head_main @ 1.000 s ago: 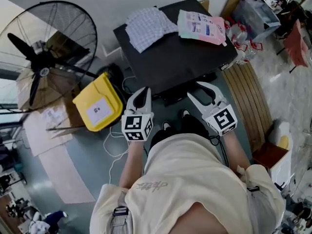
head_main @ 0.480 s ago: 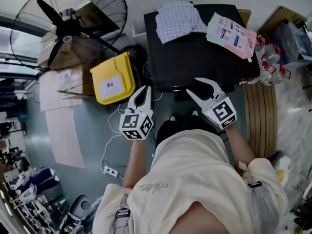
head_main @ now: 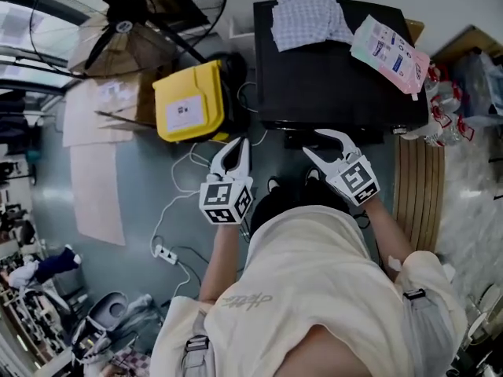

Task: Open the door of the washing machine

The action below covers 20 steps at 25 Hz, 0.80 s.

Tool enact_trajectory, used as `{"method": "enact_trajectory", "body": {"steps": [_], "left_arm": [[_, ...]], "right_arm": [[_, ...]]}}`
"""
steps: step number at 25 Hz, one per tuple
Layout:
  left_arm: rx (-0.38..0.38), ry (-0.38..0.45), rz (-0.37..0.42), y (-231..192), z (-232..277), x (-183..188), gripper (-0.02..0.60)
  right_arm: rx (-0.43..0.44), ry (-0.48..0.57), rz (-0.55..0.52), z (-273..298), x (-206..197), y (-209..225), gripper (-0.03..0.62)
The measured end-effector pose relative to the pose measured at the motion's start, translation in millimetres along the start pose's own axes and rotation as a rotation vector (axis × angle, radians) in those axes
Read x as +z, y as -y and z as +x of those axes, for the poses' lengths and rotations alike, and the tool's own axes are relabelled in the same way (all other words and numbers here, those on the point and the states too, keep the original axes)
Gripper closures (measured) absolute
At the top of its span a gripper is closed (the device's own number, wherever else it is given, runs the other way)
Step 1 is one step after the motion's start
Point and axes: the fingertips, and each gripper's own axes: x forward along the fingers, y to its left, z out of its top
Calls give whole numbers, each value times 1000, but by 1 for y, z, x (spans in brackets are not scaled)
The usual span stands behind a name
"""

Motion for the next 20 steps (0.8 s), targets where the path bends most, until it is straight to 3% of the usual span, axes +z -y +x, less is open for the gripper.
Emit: {"method": "enact_trajectory", "body": {"steps": [4,12,20], "left_arm": [[2,32,16,-5,-14,9,563],[-12,23,0,-25,-27,4,563],[7,7,-105,-39,-27,-15,563]], "right_arm": [[35,-68,-32,14,-14,-11,428],[71,-293,-52,58,-87,-18,428],[202,-539,-173,100,-162,-34,428]]}}
